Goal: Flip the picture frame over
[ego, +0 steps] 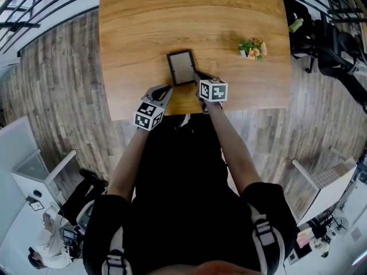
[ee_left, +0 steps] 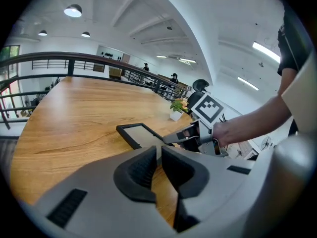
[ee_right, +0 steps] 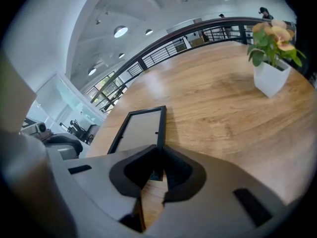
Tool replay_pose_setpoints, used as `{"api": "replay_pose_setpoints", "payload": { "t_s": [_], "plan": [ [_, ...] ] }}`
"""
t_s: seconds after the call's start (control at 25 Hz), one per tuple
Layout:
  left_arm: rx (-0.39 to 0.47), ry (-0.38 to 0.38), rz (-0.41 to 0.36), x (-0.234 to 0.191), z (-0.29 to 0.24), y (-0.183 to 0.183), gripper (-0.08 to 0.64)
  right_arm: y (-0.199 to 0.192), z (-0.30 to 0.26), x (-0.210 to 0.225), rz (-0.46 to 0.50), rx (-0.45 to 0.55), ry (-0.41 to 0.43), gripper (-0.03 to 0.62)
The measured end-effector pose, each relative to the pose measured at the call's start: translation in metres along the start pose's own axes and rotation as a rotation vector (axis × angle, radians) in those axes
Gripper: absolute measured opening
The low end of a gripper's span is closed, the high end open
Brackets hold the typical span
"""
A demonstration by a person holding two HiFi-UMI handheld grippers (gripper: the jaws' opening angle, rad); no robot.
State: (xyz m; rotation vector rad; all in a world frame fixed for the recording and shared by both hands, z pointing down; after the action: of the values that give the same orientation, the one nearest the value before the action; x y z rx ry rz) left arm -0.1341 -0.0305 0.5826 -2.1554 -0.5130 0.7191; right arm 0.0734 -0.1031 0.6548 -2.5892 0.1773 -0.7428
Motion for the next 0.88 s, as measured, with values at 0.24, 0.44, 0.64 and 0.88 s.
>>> {"api": "replay_pose_setpoints", "payload": {
  "t_s": [0.24, 0.44, 0.64, 0.88],
  "plan": [
    [-0.001, 0.017, 0.214, -0.015, -0.010, -0.008, 0.152, -0.004, 0.009, -0.005, -0.028, 0.021, 0.034, 0.052],
    [-0.005, -0.003, 0.444, -0.026, -0.023, -0.020, 0.164, -0.003, 0.014, -0.009, -0.047, 0.047, 0.067, 0.052],
    [0.018, -0.030, 0.592, -0.029, -0.031, -0.019, 0.164, -0.007, 0.013, -0.013, 0.015, 0.068, 0.096, 0.052],
    [0.045, -0.046, 0.633, -0.028, -0.031, -0.015, 0.123, -0.006, 0.022, -0.014, 0.038, 0.108, 0.112, 0.054]
  ]
}}
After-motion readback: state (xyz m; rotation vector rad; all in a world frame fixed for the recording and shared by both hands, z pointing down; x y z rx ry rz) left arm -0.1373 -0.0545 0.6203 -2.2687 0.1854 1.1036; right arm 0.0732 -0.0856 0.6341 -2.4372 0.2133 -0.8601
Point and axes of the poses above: the fingertips, and each gripper's own axes: z backward along the fingers, x to its right, y out of its top, the point moved 9 cm from there along z, backward along the fingers, and after that the axes turned 4 degrees about -z, right-handed, at the moved point
